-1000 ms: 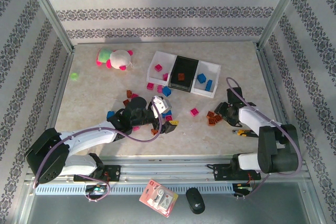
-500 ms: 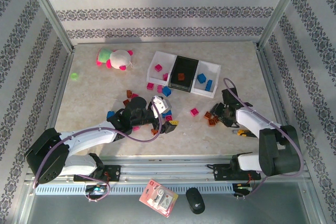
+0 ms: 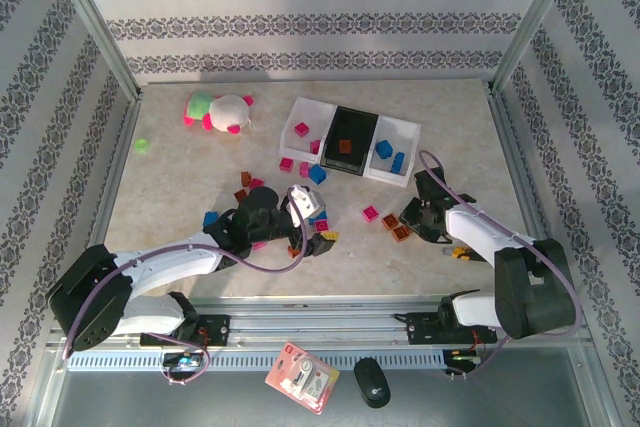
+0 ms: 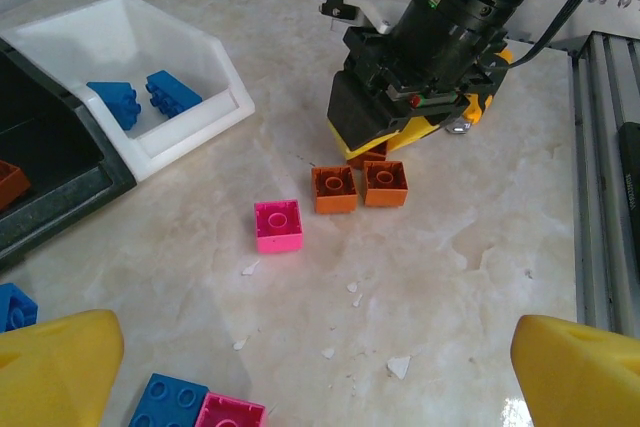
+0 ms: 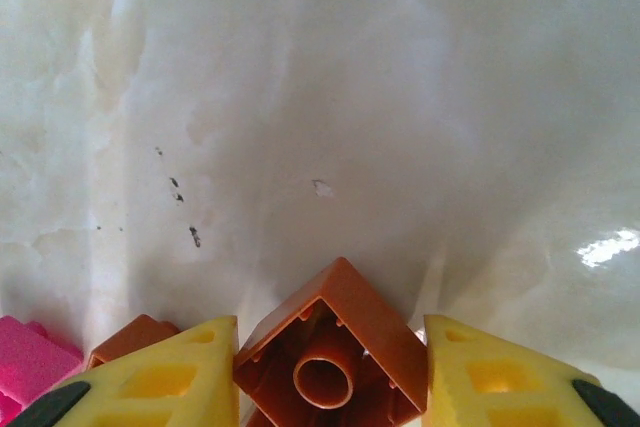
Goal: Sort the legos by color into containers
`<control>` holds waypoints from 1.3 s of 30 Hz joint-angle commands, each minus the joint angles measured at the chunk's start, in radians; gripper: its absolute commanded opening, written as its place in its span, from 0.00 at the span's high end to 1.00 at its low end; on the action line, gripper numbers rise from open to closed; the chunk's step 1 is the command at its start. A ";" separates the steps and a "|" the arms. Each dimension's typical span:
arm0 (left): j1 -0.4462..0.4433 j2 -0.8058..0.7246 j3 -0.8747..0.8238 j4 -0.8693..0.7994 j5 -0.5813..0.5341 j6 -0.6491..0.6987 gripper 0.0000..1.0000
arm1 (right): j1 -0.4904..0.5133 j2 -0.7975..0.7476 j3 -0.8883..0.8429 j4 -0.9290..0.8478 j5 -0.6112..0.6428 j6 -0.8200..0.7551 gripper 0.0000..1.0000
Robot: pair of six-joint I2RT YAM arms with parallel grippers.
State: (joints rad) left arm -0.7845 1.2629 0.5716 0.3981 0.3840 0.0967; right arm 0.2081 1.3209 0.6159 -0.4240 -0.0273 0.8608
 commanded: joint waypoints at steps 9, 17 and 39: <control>-0.012 -0.041 -0.031 0.055 -0.037 0.003 0.01 | 0.150 -0.015 0.200 -0.100 0.094 -0.048 0.62; -0.010 -0.056 -0.055 0.049 -0.096 -0.031 0.01 | 0.234 0.194 0.493 -0.064 0.086 -0.101 0.62; -0.005 -0.088 -0.071 0.016 -0.127 -0.046 0.01 | 0.204 0.720 1.155 -0.121 0.034 -0.329 0.43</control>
State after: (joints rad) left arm -0.7845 1.1816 0.5053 0.4076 0.2596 0.0448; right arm 0.3954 2.0754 1.7241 -0.5167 -0.0013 0.5930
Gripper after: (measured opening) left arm 0.992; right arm 0.552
